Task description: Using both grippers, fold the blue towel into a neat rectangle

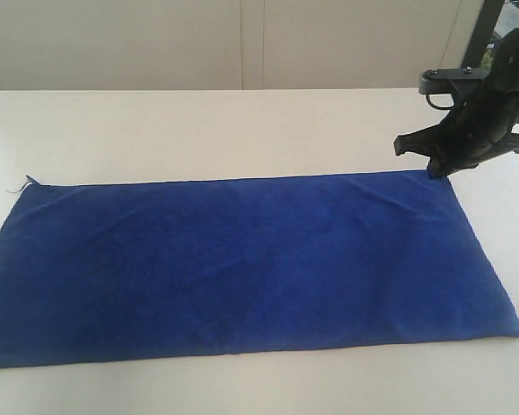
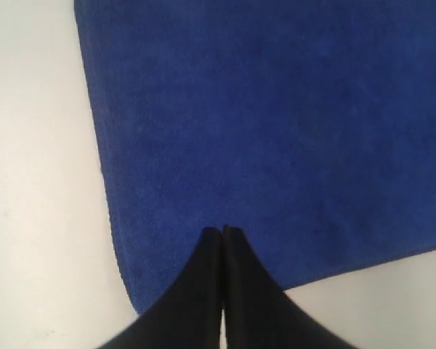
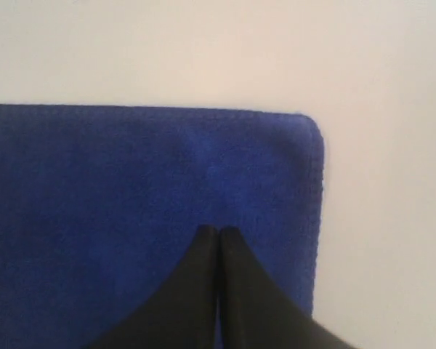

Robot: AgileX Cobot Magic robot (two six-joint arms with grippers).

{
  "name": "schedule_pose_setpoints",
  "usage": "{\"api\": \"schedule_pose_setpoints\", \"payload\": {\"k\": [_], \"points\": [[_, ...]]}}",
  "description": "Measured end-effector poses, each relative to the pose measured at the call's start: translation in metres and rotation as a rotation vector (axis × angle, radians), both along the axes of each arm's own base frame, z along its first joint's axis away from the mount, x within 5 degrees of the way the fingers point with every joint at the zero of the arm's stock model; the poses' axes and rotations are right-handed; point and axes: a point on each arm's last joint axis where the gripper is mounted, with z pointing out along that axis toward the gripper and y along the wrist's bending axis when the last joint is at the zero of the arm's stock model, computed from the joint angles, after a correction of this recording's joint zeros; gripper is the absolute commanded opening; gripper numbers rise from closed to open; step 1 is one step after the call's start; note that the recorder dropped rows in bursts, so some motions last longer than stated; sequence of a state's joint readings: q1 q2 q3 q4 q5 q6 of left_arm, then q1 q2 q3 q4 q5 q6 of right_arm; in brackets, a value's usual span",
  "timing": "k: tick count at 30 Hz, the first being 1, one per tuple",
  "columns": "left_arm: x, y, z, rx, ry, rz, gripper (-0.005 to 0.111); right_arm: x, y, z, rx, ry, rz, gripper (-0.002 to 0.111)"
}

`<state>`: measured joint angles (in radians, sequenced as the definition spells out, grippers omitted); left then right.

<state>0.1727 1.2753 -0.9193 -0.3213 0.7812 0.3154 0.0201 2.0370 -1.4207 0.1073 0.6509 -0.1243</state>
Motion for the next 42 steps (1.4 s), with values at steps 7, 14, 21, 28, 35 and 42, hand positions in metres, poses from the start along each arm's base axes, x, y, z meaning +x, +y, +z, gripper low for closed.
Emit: {"api": "schedule_pose_setpoints", "payload": {"k": [7,14,21,28,35,42], "points": [[-0.022,-0.002,0.031,0.043,-0.221,0.038,0.0,0.011,-0.004,-0.018,-0.003,0.015,-0.01,0.0],[-0.045,-0.005,0.04,0.059,-0.324,0.056,0.0,0.013,-0.005,-0.024,-0.006,0.012,-0.01,0.0],[-0.048,-0.006,0.035,0.055,-0.308,0.053,0.0,0.014,-0.007,-0.038,-0.038,0.042,0.011,0.0],[-0.049,-0.006,0.035,0.054,-0.305,0.052,0.0,0.015,-0.012,-0.04,-0.086,0.037,0.009,0.0],[-0.049,-0.006,0.035,0.054,-0.305,0.052,0.0,0.017,-0.027,-0.04,-0.089,0.032,-0.045,0.0],[-0.049,-0.006,0.035,0.053,-0.302,0.05,0.0,0.016,-0.046,-0.04,-0.091,0.034,-0.089,0.0]]}}
